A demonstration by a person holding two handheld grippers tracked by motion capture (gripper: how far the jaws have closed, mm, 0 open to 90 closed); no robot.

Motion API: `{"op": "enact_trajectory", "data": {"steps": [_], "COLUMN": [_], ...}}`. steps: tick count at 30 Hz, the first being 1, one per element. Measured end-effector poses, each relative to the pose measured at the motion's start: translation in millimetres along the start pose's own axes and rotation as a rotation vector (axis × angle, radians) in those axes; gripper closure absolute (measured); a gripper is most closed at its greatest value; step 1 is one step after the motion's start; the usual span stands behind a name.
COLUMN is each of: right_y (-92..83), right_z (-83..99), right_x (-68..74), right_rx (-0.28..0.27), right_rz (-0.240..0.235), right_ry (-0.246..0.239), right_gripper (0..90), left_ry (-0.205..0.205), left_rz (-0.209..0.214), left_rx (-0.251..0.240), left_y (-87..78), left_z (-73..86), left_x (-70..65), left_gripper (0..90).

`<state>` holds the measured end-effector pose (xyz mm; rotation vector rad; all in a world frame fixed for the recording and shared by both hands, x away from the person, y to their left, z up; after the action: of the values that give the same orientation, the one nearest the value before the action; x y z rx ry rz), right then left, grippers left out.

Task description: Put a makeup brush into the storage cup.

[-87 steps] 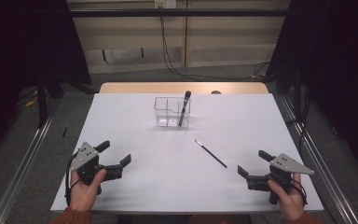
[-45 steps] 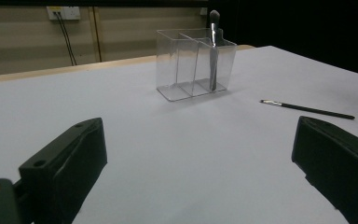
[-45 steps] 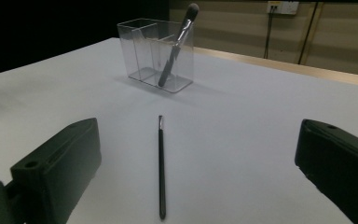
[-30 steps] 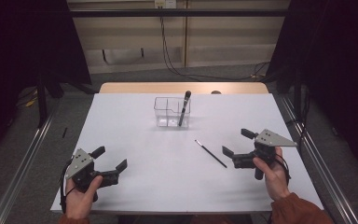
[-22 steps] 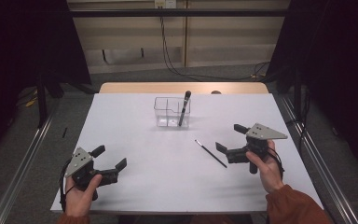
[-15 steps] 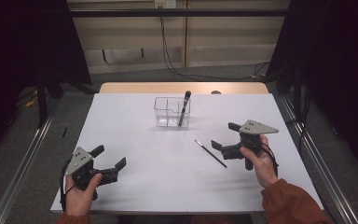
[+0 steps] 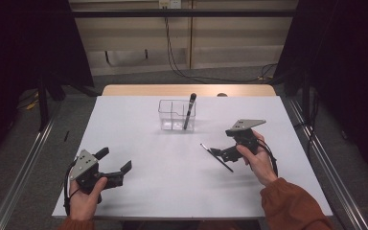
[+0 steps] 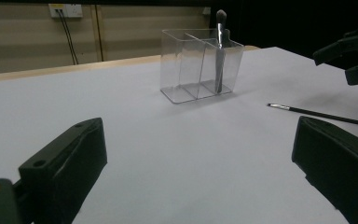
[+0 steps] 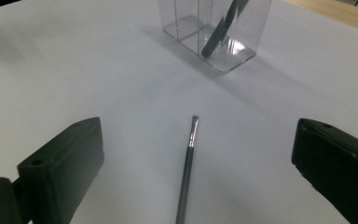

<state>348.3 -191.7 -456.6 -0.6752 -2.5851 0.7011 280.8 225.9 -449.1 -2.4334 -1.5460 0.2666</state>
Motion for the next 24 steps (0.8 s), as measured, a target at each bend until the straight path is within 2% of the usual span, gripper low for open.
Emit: {"op": "enact_trajectory", "data": {"steps": [7, 10, 12, 17, 24], "right_y": [2.9, 6.6, 8.4, 14.7, 16.9], "right_z": [-9.6, -10.9, -11.2, -8.9, -11.7], "right_x": [-5.1, -5.0, -3.6, -1.5, -1.5], "right_rx": [0.105, 0.155, 0.188, 0.272, 0.346], "right_rz": [-0.016, -0.016, -0.011, -0.052, -0.083], "right_ry": [0.021, 0.041, 0.033, 0.031, 0.032], "right_gripper": [3.0, 3.0, 3.0, 3.4, 6.2], "left_ry": [0.011, 0.000, 0.000, 0.006, 0.030], "left_rz": [0.009, 0.014, 0.011, 0.013, 0.028], "left_rx": [-0.004, -0.001, -0.007, -0.004, -0.016], "left_y": [-0.4, -1.2, -1.4, -0.7, -0.7], "left_z": [-0.6, 0.7, 0.3, 0.1, -1.5], "left_x": [1.5, 1.6, 2.3, 2.9, -0.7], "left_gripper": [3.0, 3.0, 3.0, 3.0, 3.0]}}
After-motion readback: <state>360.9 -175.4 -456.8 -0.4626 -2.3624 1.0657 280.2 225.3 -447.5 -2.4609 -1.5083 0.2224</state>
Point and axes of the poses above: each handheld gripper's, and its own axes: y roughly forward along the jaws, z roughly out of its underside, x roughly to its left, the point moved 3 cm from there along y, roughly forward along the jaws, and after that the axes turned 13 degrees about -z, right-handed, at the moved point
